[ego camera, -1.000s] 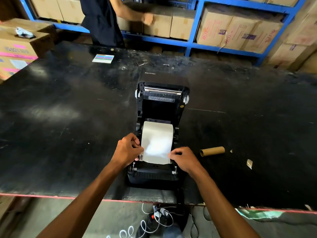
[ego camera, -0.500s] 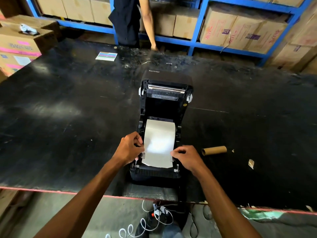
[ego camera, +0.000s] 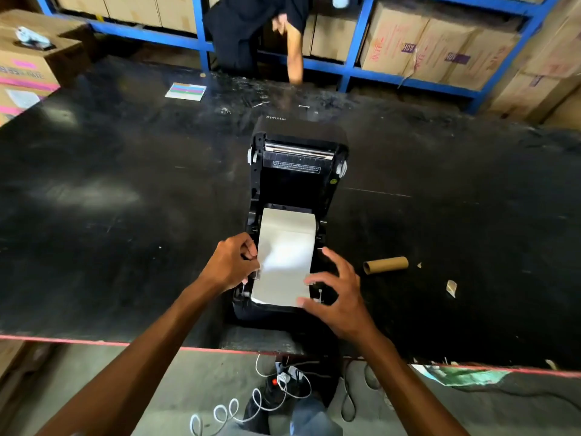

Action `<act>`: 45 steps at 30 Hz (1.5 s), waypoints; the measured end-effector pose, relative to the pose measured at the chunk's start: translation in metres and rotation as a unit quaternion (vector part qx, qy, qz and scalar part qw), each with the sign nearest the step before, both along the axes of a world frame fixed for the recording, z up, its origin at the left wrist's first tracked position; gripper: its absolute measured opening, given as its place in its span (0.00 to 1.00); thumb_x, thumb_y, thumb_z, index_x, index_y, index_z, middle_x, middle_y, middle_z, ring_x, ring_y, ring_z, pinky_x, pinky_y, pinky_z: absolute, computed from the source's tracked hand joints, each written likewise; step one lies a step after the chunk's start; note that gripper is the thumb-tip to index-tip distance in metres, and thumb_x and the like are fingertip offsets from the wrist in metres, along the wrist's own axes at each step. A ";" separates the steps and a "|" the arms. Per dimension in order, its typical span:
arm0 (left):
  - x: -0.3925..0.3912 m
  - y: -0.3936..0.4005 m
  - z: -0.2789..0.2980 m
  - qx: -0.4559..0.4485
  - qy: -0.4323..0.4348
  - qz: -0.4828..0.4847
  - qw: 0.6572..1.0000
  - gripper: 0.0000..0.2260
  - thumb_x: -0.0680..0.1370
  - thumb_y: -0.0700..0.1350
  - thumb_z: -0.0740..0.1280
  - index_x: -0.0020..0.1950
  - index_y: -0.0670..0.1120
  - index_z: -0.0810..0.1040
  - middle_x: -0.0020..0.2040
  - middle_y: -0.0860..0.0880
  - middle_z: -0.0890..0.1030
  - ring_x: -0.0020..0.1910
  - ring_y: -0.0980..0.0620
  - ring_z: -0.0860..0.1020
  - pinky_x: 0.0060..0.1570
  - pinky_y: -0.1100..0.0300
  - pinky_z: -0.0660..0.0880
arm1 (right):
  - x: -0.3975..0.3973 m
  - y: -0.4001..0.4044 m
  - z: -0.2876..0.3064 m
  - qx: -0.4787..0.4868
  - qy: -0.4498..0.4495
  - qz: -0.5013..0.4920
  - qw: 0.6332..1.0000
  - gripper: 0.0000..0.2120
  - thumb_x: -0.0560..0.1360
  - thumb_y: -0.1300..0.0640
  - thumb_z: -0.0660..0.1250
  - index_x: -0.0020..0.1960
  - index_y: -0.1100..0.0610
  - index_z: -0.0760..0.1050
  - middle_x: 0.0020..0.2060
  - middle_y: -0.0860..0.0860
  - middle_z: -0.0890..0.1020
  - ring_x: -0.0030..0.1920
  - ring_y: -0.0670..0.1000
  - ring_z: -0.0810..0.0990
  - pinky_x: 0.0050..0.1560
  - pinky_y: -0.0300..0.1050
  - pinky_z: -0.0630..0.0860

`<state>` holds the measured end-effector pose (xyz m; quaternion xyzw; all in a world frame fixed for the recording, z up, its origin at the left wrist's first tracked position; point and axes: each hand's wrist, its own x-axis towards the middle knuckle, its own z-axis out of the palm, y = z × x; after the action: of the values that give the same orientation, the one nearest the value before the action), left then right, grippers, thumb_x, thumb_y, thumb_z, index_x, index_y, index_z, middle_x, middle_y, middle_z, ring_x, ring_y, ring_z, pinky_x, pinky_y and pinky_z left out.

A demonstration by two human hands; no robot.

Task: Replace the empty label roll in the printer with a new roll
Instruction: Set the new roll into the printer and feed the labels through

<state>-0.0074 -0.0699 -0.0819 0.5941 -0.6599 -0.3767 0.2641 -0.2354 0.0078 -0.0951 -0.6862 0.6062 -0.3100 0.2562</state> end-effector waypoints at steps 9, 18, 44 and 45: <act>0.004 0.022 0.001 -0.129 0.014 0.014 0.992 0.07 0.71 0.40 0.73 0.42 0.46 0.75 0.35 0.49 0.78 0.29 0.55 0.73 0.28 0.68 0.72 | 0.011 0.004 -0.018 -0.076 0.053 0.043 0.995 0.11 0.70 0.46 0.66 0.41 0.51 0.84 0.67 0.48 0.71 0.70 0.48 0.62 0.68 0.31 0.49; 0.012 0.051 -0.001 -0.285 -0.208 -0.244 0.903 0.05 0.70 0.41 0.74 0.44 0.46 0.81 0.41 0.49 0.81 0.41 0.49 0.80 0.35 0.59 0.73 | 0.014 0.008 -0.012 -0.151 0.112 0.060 0.980 0.10 0.72 0.51 0.66 0.42 0.54 0.84 0.36 0.50 0.80 0.43 0.48 0.70 0.42 0.44 0.63; 0.017 0.142 -0.011 -0.238 -0.237 -0.197 0.921 0.07 0.71 0.38 0.72 0.46 0.47 0.85 0.44 0.49 0.84 0.43 0.49 0.82 0.36 0.57 0.78 | 0.015 0.077 -0.015 -0.053 0.113 0.145 0.981 0.08 0.71 0.62 0.67 0.45 0.56 0.84 0.37 0.52 0.81 0.42 0.49 0.72 0.42 0.42 0.68; 0.018 0.143 -0.012 -0.240 -0.240 -0.194 0.920 0.06 0.71 0.38 0.72 0.45 0.47 0.85 0.43 0.49 0.84 0.42 0.49 0.82 0.35 0.58 0.77 | 0.015 0.078 -0.016 -0.045 0.111 0.150 0.981 0.08 0.70 0.63 0.67 0.45 0.56 0.84 0.37 0.52 0.82 0.42 0.50 0.74 0.42 0.44 0.69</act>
<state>0.0107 0.0736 -0.0939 0.4457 -0.8765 -0.0969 0.1543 -0.2200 0.0860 -0.1112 -0.8102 0.5065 -0.2173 0.1996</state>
